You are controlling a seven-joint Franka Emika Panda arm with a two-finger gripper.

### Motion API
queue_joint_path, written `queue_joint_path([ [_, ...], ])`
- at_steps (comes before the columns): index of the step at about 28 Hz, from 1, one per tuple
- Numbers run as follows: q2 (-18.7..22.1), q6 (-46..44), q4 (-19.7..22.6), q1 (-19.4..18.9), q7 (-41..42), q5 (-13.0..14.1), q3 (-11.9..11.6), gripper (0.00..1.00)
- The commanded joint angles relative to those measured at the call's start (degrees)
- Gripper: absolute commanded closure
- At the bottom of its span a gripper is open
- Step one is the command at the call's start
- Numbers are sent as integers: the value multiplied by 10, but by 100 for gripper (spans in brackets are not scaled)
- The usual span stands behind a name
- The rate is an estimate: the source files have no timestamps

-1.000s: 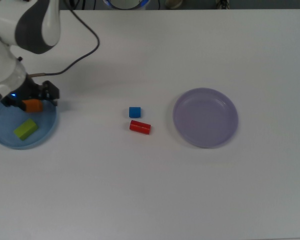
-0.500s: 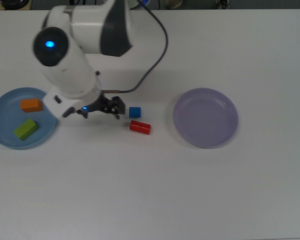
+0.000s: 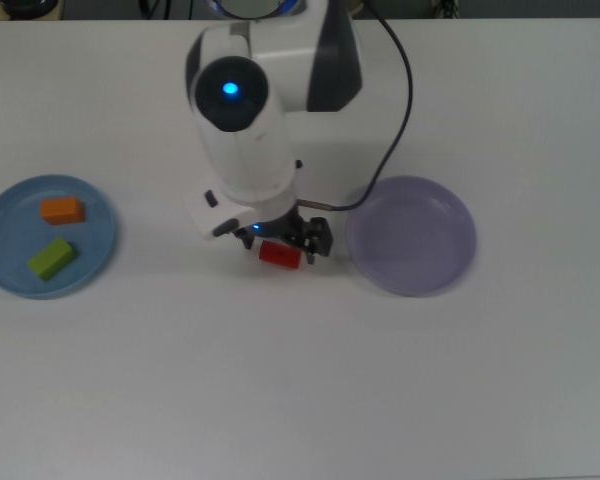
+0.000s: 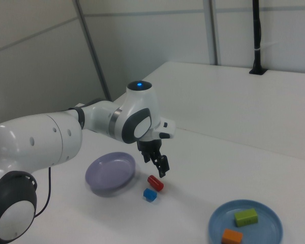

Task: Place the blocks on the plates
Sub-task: 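Move the gripper to the red block and lower around it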

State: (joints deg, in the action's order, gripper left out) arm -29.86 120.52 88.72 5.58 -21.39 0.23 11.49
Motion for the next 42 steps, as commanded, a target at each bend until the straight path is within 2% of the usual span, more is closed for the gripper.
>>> queue_joint_path([
  [1, -9, 28, 14, -27, -24, -41, -13, 0],
  [3, -12, 28, 15, -28, -23, -61, -13, 0],
  [8, -12, 26, 15, -27, -21, -75, -16, 0],
  [12, -13, 24, 15, -25, -19, -95, -27, 0],
  [15, -21, 24, 15, -24, -19, -110, -27, 0],
  [35, -23, 24, 29, -29, -1, -108, -21, 0],
  [42, -23, 25, 29, -45, 11, -102, -20, 0],
])
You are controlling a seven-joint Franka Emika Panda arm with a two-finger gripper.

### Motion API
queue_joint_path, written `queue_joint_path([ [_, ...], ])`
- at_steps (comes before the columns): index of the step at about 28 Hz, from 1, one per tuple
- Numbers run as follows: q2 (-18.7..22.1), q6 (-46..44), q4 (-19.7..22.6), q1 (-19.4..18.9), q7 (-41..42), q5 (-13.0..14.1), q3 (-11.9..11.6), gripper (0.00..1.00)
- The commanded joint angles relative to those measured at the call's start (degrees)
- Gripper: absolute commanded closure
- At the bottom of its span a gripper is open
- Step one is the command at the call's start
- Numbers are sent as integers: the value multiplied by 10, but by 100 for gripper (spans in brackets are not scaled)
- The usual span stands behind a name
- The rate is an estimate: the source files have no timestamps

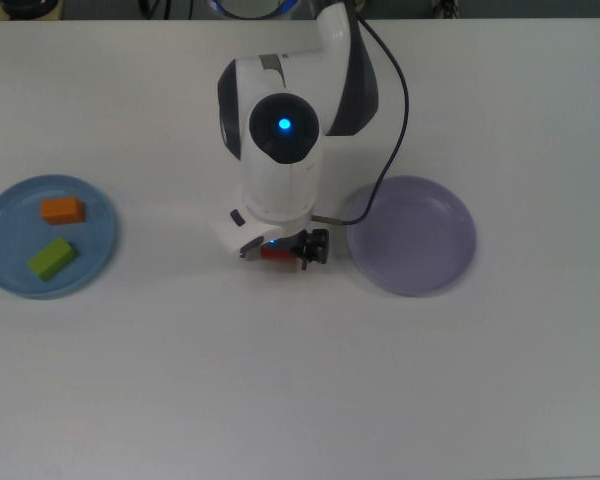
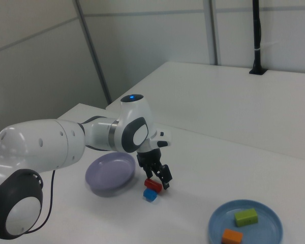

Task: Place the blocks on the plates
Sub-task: 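Grasp the red block and carry it over the lavender plate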

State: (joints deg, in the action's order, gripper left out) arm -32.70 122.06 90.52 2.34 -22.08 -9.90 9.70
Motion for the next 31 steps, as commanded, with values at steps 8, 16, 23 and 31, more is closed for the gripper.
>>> queue_joint_path([
  [8, 5, 8, 18, -13, 64, 0, -3, 0],
  [16, 6, -34, 19, -6, 174, 1, -4, 13],
  [23, 7, -58, 17, -5, 212, 12, -4, 52],
  [31, 19, -57, 11, -6, 213, 34, -4, 79],
])
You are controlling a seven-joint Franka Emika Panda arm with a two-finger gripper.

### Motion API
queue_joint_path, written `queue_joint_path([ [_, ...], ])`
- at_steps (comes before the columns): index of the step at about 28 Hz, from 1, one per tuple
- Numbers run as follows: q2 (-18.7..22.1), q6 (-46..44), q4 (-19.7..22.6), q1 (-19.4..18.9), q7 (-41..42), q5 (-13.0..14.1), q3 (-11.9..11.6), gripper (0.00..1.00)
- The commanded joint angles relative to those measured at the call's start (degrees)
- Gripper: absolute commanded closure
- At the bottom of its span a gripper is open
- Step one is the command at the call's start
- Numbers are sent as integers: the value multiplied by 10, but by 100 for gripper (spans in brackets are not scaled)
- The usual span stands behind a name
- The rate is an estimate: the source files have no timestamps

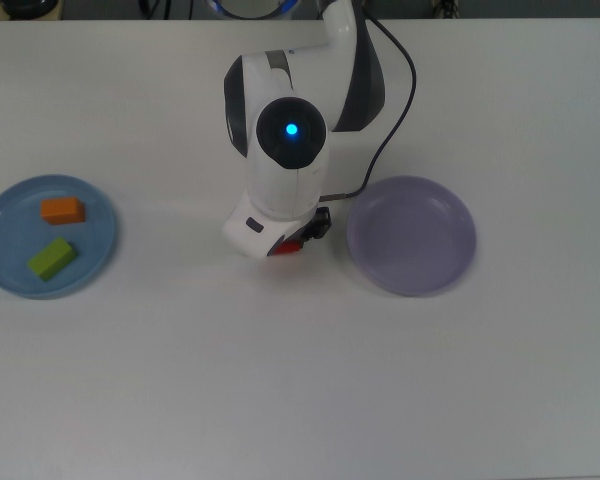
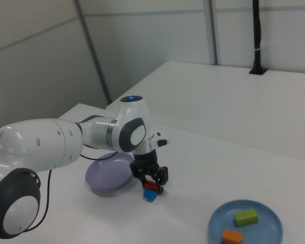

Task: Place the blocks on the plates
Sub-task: 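Grasp the red block and carry it over the lavender plate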

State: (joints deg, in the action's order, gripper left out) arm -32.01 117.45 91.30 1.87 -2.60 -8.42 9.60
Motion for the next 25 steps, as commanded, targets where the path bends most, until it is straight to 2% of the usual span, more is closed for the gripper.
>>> queue_joint_path([
  [1, 13, -10, 3, -2, 18, 19, -3, 79],
  [7, 27, -9, -12, -9, 10, 23, 9, 79],
  [11, 47, -10, -13, -10, 8, 46, 32, 78],
  [15, 55, -6, -13, -34, -1, 47, 43, 78],
  [20, 44, 30, -18, -81, -42, 25, 42, 77],
  [25, 20, 96, -16, -115, -117, -27, 39, 77],
])
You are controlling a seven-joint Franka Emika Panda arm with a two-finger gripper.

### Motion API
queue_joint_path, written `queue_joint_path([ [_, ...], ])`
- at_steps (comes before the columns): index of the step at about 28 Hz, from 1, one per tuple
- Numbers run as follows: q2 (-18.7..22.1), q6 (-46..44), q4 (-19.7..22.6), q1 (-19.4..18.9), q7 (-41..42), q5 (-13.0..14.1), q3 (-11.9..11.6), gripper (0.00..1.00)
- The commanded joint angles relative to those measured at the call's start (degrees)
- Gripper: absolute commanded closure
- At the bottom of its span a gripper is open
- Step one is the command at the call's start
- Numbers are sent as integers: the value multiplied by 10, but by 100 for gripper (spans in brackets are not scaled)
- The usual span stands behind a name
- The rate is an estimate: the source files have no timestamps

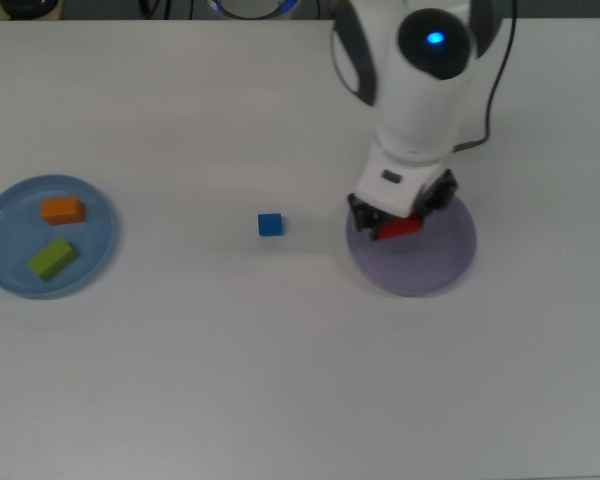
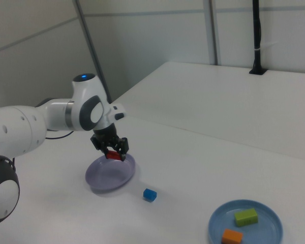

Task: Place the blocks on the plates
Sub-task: 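Lower the red block onto the lavender plate and open the gripper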

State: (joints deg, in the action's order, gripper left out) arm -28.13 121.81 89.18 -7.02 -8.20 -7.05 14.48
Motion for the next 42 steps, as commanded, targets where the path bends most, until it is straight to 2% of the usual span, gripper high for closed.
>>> queue_joint_path([
  [1, -24, 64, 6, -29, -87, -64, -9, 77],
  [6, -25, 65, 6, -29, -96, -74, -9, 74],
  [9, -31, 65, 6, -29, -95, -74, -9, 66],
  [12, -35, 66, 7, -29, -95, -74, -9, 50],
  [15, -47, 66, 7, -29, -95, -77, -10, 44],
  [16, -47, 66, 7, -29, -95, -77, -10, 40],
  [17, -51, 66, 7, -29, -95, -77, -11, 21],
  [18, -52, 66, 7, -29, -96, -76, -11, 6],
  [19, -52, 66, 7, -29, -97, -76, -11, 0],
  [31, -27, 38, 7, -8, -99, -69, -20, 0],
  [36, -6, -21, 7, 26, -88, -67, -20, 0],
  [42, 25, -39, 48, 67, -14, -60, -19, 0],
])
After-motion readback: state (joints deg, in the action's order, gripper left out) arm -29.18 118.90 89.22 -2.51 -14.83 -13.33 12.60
